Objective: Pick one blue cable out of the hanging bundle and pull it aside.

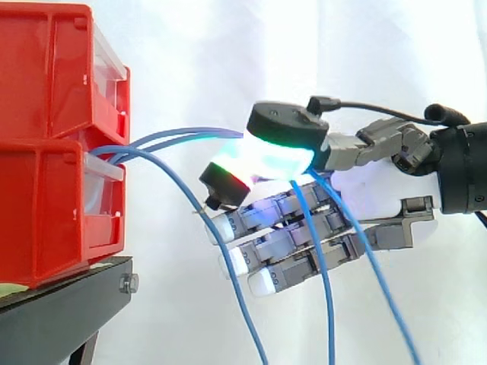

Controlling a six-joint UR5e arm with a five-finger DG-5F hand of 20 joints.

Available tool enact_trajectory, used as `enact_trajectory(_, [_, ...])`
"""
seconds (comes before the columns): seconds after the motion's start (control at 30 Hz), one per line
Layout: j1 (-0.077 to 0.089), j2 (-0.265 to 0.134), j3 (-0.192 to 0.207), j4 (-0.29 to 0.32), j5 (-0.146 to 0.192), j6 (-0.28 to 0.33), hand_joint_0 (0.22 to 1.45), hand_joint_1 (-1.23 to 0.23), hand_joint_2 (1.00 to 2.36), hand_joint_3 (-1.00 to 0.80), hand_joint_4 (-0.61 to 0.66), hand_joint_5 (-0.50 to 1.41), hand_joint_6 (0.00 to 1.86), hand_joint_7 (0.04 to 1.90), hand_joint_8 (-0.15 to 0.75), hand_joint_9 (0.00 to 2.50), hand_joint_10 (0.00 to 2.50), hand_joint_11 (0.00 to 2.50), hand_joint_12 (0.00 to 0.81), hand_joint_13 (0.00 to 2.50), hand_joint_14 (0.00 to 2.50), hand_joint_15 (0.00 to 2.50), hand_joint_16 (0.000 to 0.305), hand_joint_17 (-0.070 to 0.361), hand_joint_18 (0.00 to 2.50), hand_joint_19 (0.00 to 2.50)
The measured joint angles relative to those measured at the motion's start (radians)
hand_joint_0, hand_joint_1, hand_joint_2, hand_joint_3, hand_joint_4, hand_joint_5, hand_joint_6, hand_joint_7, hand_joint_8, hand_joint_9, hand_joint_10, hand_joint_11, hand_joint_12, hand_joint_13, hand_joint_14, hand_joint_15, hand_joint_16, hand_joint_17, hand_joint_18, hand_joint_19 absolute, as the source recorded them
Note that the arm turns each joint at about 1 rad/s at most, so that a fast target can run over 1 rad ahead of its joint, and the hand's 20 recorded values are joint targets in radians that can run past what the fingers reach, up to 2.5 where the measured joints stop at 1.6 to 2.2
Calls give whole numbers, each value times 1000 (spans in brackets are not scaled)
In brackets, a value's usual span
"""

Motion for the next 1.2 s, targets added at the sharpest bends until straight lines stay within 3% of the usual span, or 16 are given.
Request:
enact_trajectory(0.07, [0,0,0,0,0,0,414,-804,1000,-500,65,-153,881,1052,278,860,11,421,424,780,12,355,57,129,715,317])
enact_trajectory(0.17, [0,0,3,0,1,0,388,-706,1000,-500,80,-145,862,1033,295,876,11,406,444,795,12,348,62,140,739,326])
enact_trajectory(0.3, [0,0,4,-1,0,0,401,-599,1000,-500,84,-140,847,1043,301,896,13,412,445,800,12,353,62,140,732,346])
enact_trajectory(0.37, [0,0,4,-2,0,0,485,-522,1000,-500,55,-140,835,1097,268,886,12,410,414,781,13,369,55,124,673,388])
enact_trajectory(0.43, [0,0,4,-2,0,0,567,-573,1003,-469,39,-141,829,1161,249,882,13,416,386,765,14,376,50,113,637,405])
enact_trajectory(0.73, [0,0,11,-18,0,0,596,-749,1022,-177,46,-169,874,1181,248,822,17,439,386,756,14,376,50,113,642,386])
enact_trajectory(0.97, [-2,0,18,-40,-7,0,718,-913,1013,-361,-31,-186,900,1166,235,772,14,428,365,733,14,359,50,113,648,327])
enact_trajectory(1.2, [-6,0,20,-44,-11,0,798,-945,1000,-500,-104,-186,912,1172,204,766,13,423,360,737,13,331,48,107,663,287])
